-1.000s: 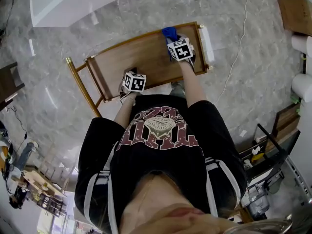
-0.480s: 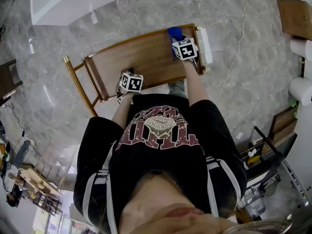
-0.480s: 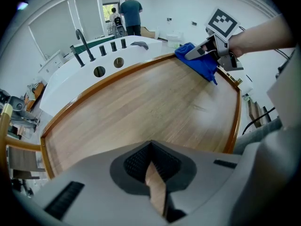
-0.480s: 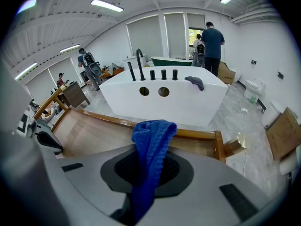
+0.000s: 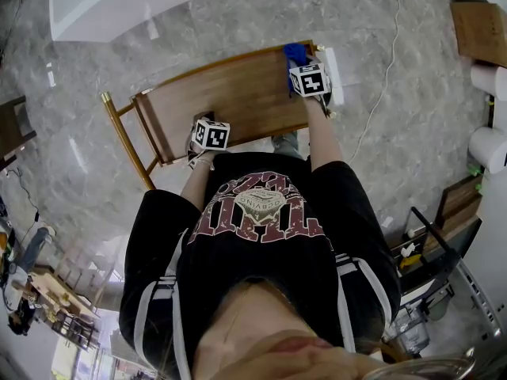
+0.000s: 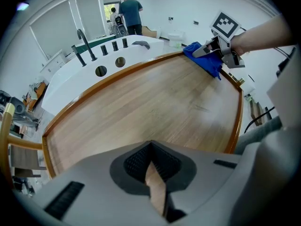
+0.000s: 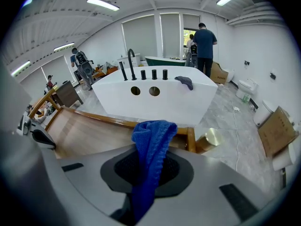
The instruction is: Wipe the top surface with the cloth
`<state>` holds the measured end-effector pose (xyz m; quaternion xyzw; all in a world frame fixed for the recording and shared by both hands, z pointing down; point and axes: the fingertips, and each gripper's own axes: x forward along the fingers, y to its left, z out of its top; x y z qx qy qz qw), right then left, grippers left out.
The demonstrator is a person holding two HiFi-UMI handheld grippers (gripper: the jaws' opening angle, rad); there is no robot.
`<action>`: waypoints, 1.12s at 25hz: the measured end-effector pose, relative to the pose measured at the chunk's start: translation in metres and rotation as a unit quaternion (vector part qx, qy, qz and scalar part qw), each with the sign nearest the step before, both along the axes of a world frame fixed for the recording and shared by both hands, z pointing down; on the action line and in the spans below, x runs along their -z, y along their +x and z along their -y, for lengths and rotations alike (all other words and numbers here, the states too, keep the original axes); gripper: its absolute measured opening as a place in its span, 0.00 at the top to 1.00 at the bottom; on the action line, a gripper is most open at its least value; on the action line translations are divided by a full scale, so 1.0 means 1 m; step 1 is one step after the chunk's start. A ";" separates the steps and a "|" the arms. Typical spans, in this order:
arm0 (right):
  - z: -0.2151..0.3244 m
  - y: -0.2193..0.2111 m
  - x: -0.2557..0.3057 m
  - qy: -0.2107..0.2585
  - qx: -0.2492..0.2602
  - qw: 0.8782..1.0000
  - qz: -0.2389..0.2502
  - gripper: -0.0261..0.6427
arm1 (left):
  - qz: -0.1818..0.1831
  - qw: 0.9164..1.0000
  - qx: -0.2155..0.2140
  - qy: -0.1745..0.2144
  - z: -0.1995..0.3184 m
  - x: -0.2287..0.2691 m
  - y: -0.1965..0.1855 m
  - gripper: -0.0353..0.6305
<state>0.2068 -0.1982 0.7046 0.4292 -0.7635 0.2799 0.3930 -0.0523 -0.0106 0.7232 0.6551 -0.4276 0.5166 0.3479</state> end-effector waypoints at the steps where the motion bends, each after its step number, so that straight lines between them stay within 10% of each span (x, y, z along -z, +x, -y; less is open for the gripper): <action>1: 0.000 0.005 0.000 0.001 -0.005 1.000 -0.003 0.88 | 0.001 1.000 0.000 0.000 0.000 0.000 0.000 0.87; 28: -0.053 0.042 0.004 -0.010 0.017 0.998 -0.065 0.88 | 0.005 1.000 -0.004 0.011 -0.003 -0.002 -0.004 0.87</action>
